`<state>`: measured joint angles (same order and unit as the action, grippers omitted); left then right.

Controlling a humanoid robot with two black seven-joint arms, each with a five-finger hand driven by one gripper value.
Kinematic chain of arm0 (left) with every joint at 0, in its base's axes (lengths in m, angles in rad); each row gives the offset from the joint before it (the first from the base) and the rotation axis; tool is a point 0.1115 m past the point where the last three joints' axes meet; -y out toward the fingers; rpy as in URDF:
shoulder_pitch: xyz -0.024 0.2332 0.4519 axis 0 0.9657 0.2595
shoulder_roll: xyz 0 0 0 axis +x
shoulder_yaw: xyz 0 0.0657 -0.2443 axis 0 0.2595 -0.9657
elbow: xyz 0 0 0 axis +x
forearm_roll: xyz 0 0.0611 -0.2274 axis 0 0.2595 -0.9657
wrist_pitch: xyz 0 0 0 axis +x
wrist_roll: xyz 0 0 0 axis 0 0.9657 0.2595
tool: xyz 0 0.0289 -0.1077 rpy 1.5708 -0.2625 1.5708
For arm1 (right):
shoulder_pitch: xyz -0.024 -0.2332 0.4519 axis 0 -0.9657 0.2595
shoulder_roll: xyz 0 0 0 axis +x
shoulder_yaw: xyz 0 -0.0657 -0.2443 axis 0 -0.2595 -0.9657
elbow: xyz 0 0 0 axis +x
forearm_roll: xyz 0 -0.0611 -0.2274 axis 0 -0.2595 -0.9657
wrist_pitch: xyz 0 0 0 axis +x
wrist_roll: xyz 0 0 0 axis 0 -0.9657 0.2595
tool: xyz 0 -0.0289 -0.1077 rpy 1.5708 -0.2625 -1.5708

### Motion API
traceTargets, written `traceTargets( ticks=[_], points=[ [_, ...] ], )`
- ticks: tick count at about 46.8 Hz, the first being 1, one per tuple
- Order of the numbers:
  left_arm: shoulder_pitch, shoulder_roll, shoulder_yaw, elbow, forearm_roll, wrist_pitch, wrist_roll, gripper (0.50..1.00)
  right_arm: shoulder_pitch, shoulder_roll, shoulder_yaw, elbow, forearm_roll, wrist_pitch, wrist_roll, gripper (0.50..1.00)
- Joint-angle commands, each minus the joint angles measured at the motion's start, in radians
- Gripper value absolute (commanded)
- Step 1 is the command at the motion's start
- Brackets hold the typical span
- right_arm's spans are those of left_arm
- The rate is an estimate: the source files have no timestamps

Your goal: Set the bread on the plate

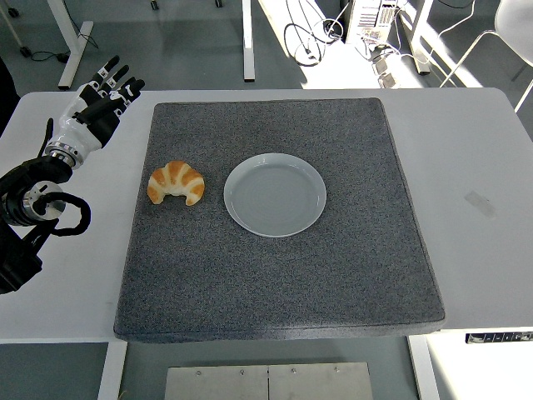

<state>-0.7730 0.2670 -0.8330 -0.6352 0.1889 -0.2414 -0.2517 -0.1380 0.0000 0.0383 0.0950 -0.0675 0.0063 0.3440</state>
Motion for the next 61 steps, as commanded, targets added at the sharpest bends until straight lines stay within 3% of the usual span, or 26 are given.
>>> traceTargets(
  ticks=[1,8,51,55,61],
  points=[
    [0.024,0.014,0.0,-0.056,0.0,-0.001,0.0,1.0,0.0,0.0,0.0,0.0,0.0,0.001,0.0,1.0],
    [0.086,0.101,0.0,-0.224,-0.003,0.036,0.0,1.0,0.0,0.0,0.0,0.0,0.0,0.0,0.001,1.0],
    [0.123,0.13,-0.003,-0.225,-0.002,0.042,-0.003,1.0,0.0,0.0,0.0,0.0,0.0,0.0,0.0,1.0],
    [0.121,0.132,-0.001,-0.225,0.0,0.042,-0.037,1.0,0.0,0.0,0.0,0.0,0.0,0.0,0.001,1.0],
    [0.121,0.146,0.0,-0.222,0.001,0.042,-0.139,1.0,0.0,0.0,0.0,0.0,0.0,0.0,0.001,1.0]
  ],
)
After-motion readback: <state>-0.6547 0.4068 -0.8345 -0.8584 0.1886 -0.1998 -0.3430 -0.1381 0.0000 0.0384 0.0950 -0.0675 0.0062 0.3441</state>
